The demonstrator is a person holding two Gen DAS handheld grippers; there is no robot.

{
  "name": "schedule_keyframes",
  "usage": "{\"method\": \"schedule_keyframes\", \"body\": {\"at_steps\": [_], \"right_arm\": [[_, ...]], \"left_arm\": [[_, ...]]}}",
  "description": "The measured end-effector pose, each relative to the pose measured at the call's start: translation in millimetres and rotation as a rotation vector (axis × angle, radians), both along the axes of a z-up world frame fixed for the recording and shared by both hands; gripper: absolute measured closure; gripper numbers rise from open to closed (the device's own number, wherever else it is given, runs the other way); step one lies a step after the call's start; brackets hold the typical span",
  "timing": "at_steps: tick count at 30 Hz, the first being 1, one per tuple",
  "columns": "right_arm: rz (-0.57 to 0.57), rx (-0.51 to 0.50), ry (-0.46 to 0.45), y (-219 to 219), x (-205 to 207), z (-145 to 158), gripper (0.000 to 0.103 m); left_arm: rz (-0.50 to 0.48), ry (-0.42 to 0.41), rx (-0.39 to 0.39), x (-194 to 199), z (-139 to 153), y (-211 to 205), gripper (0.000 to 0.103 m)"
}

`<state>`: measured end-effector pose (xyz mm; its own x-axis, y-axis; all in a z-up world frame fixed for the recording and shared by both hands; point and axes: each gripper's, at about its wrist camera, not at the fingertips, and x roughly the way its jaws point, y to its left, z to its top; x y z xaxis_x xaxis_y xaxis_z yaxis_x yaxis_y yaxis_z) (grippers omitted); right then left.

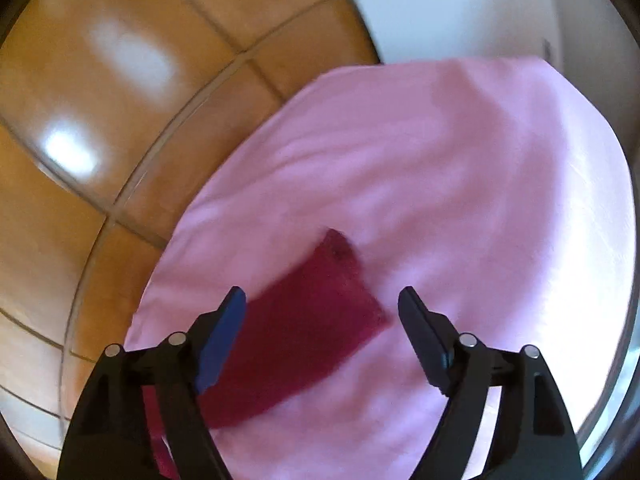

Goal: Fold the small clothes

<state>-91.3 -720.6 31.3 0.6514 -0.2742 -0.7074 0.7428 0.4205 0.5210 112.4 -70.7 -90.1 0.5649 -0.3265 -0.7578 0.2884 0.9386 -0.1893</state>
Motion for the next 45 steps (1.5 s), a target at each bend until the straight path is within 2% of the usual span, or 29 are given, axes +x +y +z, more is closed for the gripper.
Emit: {"method": "schedule_keyframes", "body": {"at_steps": [5, 7, 10, 12, 13, 15, 16, 17, 18, 22, 25, 28, 31, 35, 38, 42, 45], "right_arm": [[0.027, 0.086, -0.001, 6, -25, -23, 0.033], [0.025, 0.099, -0.005, 5, -23, -28, 0.034], [0.06, 0.187, -0.04, 1, -13, -40, 0.036], [0.056, 0.179, -0.034, -1, 0, -42, 0.041], [0.059, 0.185, -0.037, -2, 6, -42, 0.046], [0.082, 0.188, -0.021, -3, 21, -41, 0.066], [0.106, 0.173, 0.002, -1, 30, -40, 0.074], [0.122, 0.149, 0.04, 1, 36, -38, 0.092], [0.129, 0.111, 0.095, 3, 43, -36, 0.097], [0.069, -0.042, 0.183, -10, 53, -17, 0.098], [0.05, -0.049, 0.278, -18, 65, -27, 0.098], [0.069, -0.082, 0.316, -10, 74, -29, 0.097], [0.08, -0.086, 0.276, -2, 73, -16, 0.097], [0.104, -0.07, 0.14, 10, 72, 21, 0.097], [0.166, -0.089, 0.058, 33, 91, 54, 0.097], [0.321, -0.129, -0.014, 91, 141, 90, 0.097], [0.477, -0.155, -0.052, 159, 188, 108, 0.097]], "left_arm": [[-0.001, -0.003, 0.004, -1, 0, -1, 0.054], [-0.003, -0.002, 0.008, -1, 0, -1, 0.054], [-0.006, -0.002, 0.012, -2, 1, -1, 0.054], [-0.005, -0.01, 0.024, -3, 0, -3, 0.054], [-0.005, -0.013, 0.032, -3, 0, -4, 0.054], [-0.005, -0.016, 0.04, -3, 0, -6, 0.054], [-0.005, -0.015, 0.04, -3, 0, -6, 0.054], [-0.005, -0.013, 0.039, -3, 0, -5, 0.054], [-0.005, -0.011, 0.039, -3, 0, -5, 0.054], [-0.011, -0.011, 0.039, -3, 0, -5, 0.054], [-0.012, -0.011, 0.036, -2, -1, -5, 0.053], [-0.016, 0.0, 0.024, -2, 0, -2, 0.053], [-0.034, 0.036, 0.009, 0, 6, 2, 0.051], [-0.029, 0.07, -0.064, -4, 17, 16, 0.051], [-0.023, 0.077, -0.105, -8, 23, 25, 0.051], [-0.005, 0.079, -0.16, -7, 30, 37, 0.051], [0.005, 0.074, -0.199, -7, 35, 45, 0.051]]}}
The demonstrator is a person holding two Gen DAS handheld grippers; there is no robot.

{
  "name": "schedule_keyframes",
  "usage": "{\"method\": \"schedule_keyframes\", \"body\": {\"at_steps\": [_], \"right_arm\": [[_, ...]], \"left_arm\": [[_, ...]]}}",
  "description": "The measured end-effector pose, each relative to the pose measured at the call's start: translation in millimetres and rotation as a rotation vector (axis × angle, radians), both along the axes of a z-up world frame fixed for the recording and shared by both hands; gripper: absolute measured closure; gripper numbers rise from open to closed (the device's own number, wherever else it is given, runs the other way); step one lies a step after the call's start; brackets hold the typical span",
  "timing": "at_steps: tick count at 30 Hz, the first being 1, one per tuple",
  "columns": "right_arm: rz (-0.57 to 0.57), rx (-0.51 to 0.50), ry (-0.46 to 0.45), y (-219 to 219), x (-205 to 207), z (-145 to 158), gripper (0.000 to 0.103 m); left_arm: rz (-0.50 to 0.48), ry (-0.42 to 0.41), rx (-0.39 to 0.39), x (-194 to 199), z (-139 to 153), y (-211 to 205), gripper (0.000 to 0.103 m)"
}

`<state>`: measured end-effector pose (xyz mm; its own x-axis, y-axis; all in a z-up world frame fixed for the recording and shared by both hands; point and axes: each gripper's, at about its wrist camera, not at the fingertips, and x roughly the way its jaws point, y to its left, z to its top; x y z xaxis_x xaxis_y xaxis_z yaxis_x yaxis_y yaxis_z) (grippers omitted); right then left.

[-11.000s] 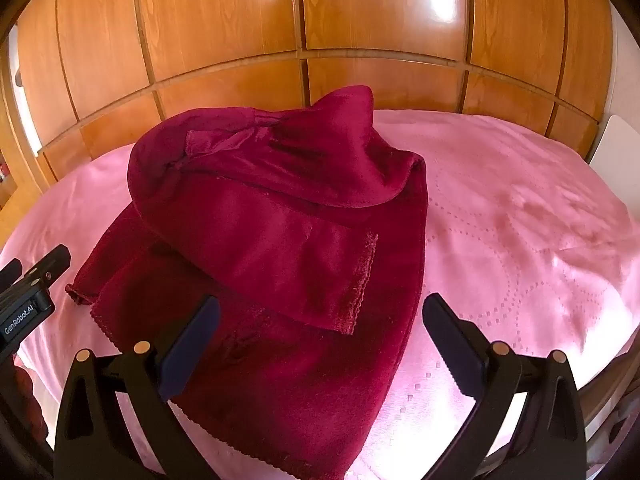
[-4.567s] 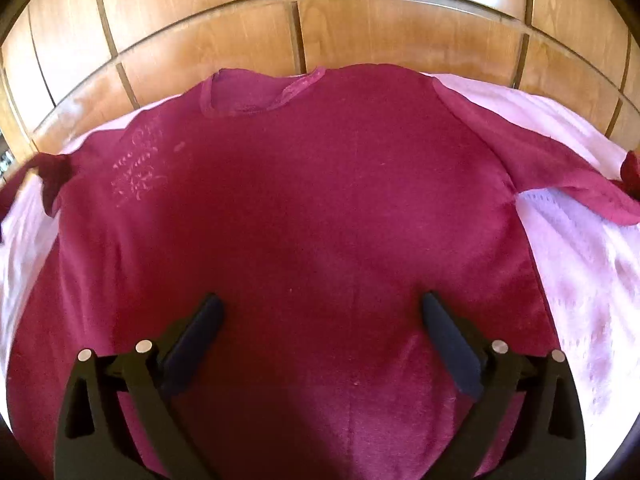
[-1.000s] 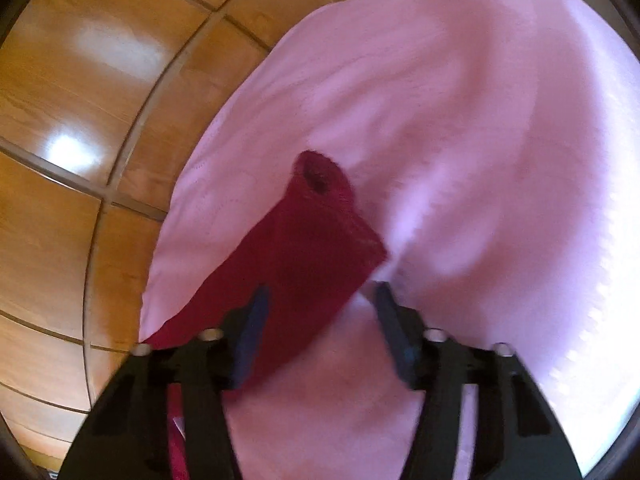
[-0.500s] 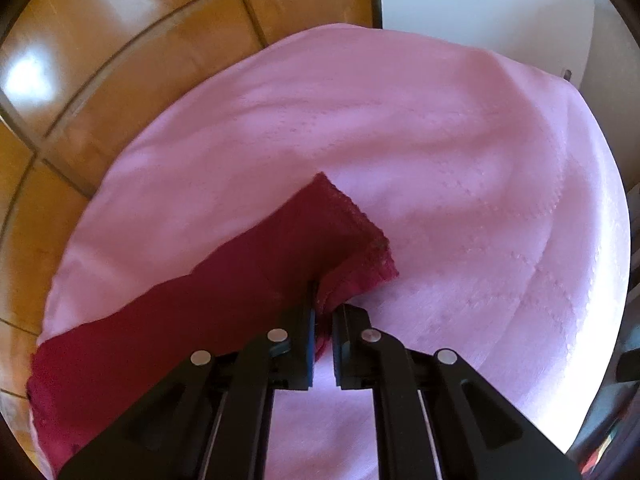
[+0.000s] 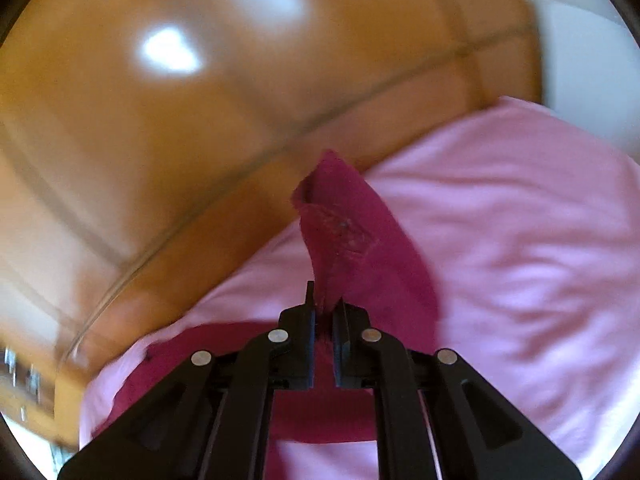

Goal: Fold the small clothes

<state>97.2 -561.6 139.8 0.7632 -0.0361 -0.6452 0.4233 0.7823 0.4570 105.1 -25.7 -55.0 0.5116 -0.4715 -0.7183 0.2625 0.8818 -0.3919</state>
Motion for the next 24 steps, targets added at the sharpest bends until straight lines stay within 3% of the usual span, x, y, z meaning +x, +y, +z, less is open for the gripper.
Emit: {"method": "schedule_keyframes", "body": {"at_steps": [5, 10, 11, 13, 14, 19, 24], "right_arm": [[0.262, -0.028, -0.003, 132, 76, 5, 0.097], [0.508, 0.004, 0.009, 252, 125, -7, 0.097], [0.56, 0.021, 0.005, 270, 130, -8, 0.091], [0.625, 0.049, -0.008, 293, 136, -9, 0.067], [0.645, 0.063, -0.022, 303, 136, -9, 0.043], [0.614, 0.066, -0.05, 289, 108, -10, 0.042], [0.448, 0.06, 0.003, 202, 50, -37, 0.042]], "left_arm": [[0.017, 0.004, -0.069, 6, 7, 16, 0.051], [0.037, 0.008, -0.132, 19, 14, 31, 0.051], [0.037, 0.006, -0.141, 22, 15, 32, 0.051], [0.038, 0.005, -0.158, 30, 18, 36, 0.051], [0.038, 0.006, -0.162, 31, 19, 37, 0.051], [0.049, 0.01, -0.177, 49, 21, 42, 0.051], [0.051, 0.001, -0.199, 80, 26, 38, 0.051]]}}
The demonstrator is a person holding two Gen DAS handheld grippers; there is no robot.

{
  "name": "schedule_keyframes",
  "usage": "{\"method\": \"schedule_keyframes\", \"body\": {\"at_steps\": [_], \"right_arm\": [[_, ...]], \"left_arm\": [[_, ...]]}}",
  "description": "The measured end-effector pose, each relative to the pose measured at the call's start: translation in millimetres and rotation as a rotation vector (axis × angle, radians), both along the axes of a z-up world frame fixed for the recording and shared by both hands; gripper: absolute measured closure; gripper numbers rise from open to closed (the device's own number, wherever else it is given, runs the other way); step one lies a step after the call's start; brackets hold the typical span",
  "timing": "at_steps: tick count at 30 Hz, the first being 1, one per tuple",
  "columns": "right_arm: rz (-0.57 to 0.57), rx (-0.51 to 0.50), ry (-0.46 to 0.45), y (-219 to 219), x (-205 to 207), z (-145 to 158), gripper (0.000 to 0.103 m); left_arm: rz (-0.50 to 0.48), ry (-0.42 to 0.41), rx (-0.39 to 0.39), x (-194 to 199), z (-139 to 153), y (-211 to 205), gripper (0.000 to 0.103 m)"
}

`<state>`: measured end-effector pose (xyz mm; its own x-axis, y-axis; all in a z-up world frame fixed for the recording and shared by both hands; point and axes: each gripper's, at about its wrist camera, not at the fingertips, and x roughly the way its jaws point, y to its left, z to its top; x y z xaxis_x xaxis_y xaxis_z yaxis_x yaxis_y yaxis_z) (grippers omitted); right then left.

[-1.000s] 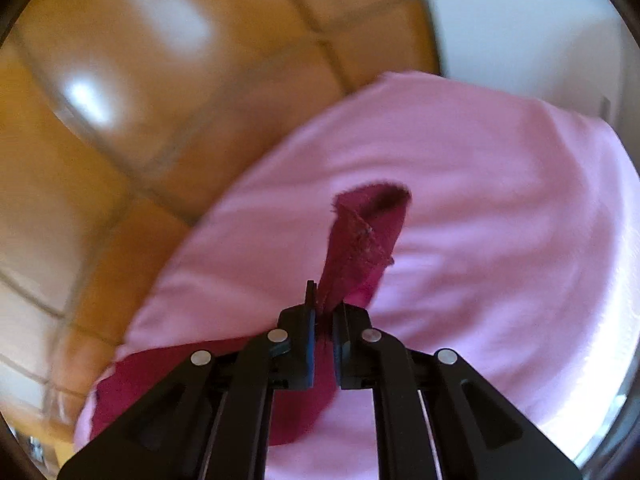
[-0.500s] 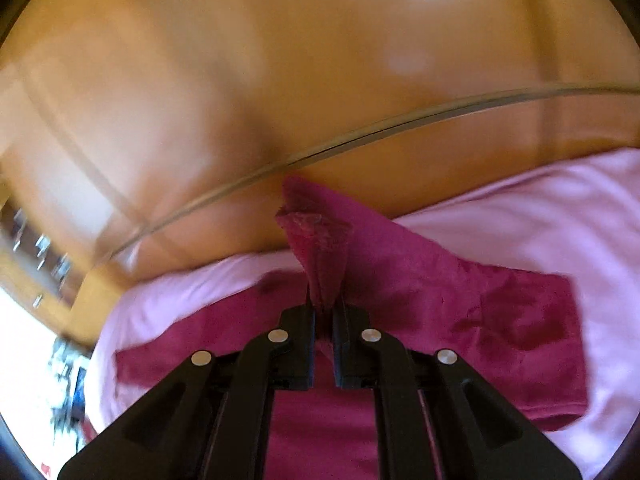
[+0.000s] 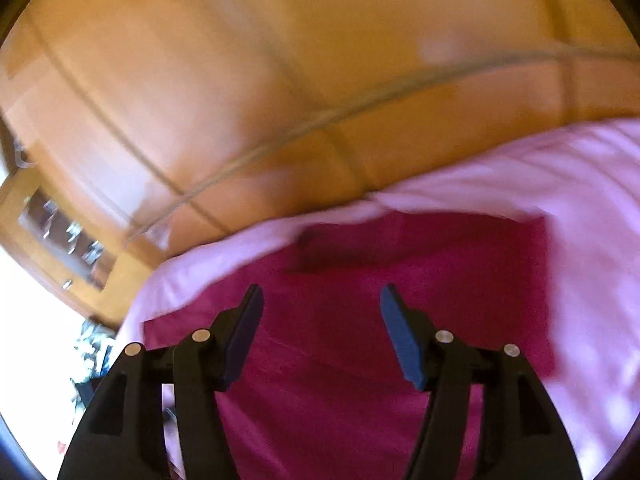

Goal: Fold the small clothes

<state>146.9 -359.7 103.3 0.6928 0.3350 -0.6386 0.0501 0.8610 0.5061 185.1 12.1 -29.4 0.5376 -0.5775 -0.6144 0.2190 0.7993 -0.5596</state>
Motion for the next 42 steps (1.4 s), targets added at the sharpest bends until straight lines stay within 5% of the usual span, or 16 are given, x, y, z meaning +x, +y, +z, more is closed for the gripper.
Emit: {"method": "schedule_keyframes", "body": {"at_steps": [8, 15, 18, 19, 20, 22, 24, 28, 30, 34, 38, 42], "right_arm": [[-0.256, -0.006, 0.169, -98, -85, -68, 0.041], [-0.224, 0.045, 0.182, -86, -63, -96, 0.041], [-0.2, 0.071, 0.157, -72, -42, -98, 0.036], [-0.203, 0.066, 0.152, -69, -38, -95, 0.036], [-0.213, 0.051, 0.143, -66, -31, -93, 0.036], [-0.253, 0.0, 0.122, -65, -18, -87, 0.04], [-0.283, -0.061, 0.096, -66, -11, -80, 0.056], [-0.236, -0.113, 0.078, -55, 1, -79, 0.059], [-0.215, -0.152, 0.105, -48, 2, -89, 0.054], [-0.224, -0.171, 0.169, -43, 6, -114, 0.059], [-0.198, -0.162, 0.19, -53, -8, -104, 0.048], [-0.114, -0.171, 0.163, -54, -25, -75, 0.042]], "left_arm": [[-0.048, 0.06, -0.001, 75, -12, -41, 0.051], [-0.06, 0.125, 0.032, 112, -36, -74, 0.052], [-0.084, 0.13, 0.022, 119, -36, -80, 0.083], [-0.08, 0.117, 0.025, 121, -32, -83, 0.096], [-0.08, 0.101, 0.027, 122, -27, -83, 0.098], [-0.084, 0.051, 0.004, 120, -11, -82, 0.099], [-0.073, -0.032, -0.052, 113, 15, -70, 0.1], [-0.016, -0.143, -0.097, 94, 49, -28, 0.1], [0.004, -0.153, -0.011, 89, 45, -17, 0.1], [0.04, -0.038, 0.14, 95, -1, -11, 0.1], [0.034, 0.02, 0.184, 95, -27, -13, 0.1], [0.025, -0.019, 0.202, 89, -24, -16, 0.1]]}}
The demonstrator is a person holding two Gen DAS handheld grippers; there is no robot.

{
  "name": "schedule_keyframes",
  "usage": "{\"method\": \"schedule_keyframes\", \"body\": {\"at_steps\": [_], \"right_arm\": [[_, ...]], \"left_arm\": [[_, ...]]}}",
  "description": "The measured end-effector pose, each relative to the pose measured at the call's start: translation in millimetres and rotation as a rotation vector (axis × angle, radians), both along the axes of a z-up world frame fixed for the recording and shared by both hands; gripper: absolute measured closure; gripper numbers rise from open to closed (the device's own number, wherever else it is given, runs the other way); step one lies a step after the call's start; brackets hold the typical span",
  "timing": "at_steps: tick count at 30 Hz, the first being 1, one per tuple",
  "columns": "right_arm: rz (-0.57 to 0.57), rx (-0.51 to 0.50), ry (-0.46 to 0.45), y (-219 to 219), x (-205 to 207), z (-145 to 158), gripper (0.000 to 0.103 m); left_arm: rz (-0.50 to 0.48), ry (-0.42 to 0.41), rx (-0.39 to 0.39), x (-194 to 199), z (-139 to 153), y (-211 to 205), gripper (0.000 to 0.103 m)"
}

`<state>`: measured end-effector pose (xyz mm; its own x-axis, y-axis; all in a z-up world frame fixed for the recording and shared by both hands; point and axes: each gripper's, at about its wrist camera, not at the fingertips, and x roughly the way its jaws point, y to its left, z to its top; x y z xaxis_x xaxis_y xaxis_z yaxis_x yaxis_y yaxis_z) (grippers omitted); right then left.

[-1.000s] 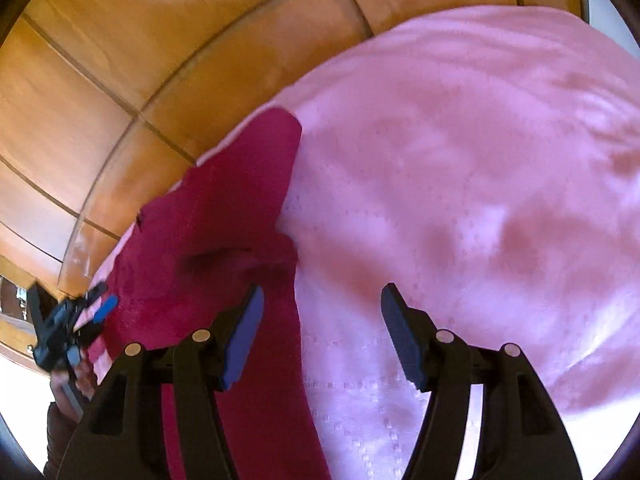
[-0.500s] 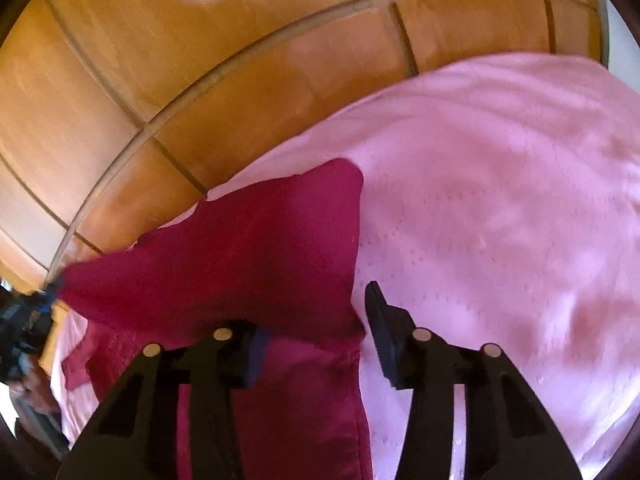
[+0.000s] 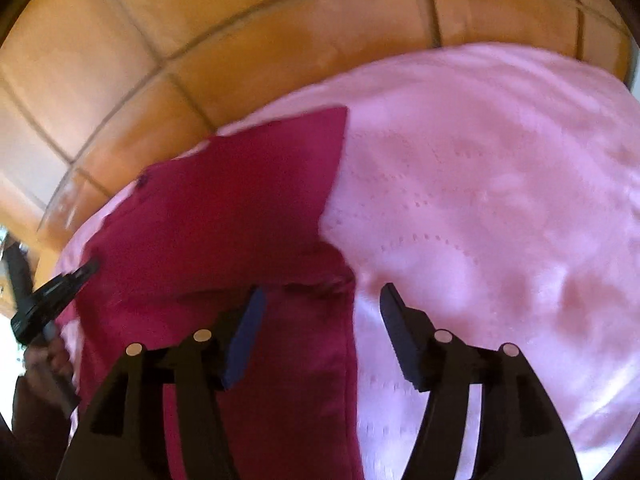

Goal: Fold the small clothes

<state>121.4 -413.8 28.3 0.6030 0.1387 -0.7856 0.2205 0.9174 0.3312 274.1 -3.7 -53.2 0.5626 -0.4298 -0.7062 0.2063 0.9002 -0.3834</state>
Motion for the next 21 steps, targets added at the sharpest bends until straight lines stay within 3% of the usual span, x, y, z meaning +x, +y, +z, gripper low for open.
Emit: {"method": "schedule_keyframes", "body": {"at_steps": [4, 6, 9, 12, 13, 14, 17, 21], "right_arm": [[0.064, 0.01, -0.102, 19, 7, 33, 0.039], [0.079, -0.024, -0.11, 33, 24, 34, 0.038], [0.056, -0.103, -0.045, 42, 56, 10, 0.038], [0.027, -0.198, 0.035, 47, 75, -31, 0.035], [0.027, -0.228, 0.009, 48, 74, -37, 0.034], [0.034, -0.283, -0.033, 54, 69, -41, 0.032], [0.025, -0.373, -0.06, 66, 65, -45, 0.032], [0.021, -0.373, -0.062, 66, 63, -46, 0.03]], "left_arm": [[0.013, -0.067, -0.026, 1, 18, -3, 0.1], [0.026, -0.112, -0.016, -3, 29, -3, 0.1], [0.04, -0.117, 0.063, -5, 23, -10, 0.1], [0.041, -0.029, 0.172, 0, -12, -18, 0.1], [0.037, 0.008, 0.2, 1, -27, -20, 0.099], [0.038, -0.019, 0.205, -2, -32, -20, 0.097], [0.057, -0.015, 0.179, -3, -29, -18, 0.097], [0.084, 0.033, 0.082, -9, -16, 1, 0.094]]}}
